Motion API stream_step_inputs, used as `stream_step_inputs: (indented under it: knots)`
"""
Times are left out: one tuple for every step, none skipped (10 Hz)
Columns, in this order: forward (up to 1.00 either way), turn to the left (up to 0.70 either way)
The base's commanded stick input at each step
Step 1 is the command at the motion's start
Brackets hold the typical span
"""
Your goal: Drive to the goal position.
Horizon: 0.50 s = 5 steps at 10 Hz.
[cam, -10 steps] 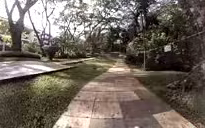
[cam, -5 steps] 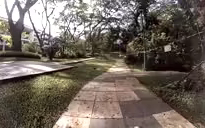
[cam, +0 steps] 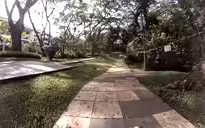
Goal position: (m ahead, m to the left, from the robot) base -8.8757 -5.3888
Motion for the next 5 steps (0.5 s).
stream_step_inputs:
  knots:
    - [0.70, -0.27]
    - [0.70, -0.27]
    - [0.70, -0.27]
    - [0.70, -0.27]
    - [0.70, -0.27]
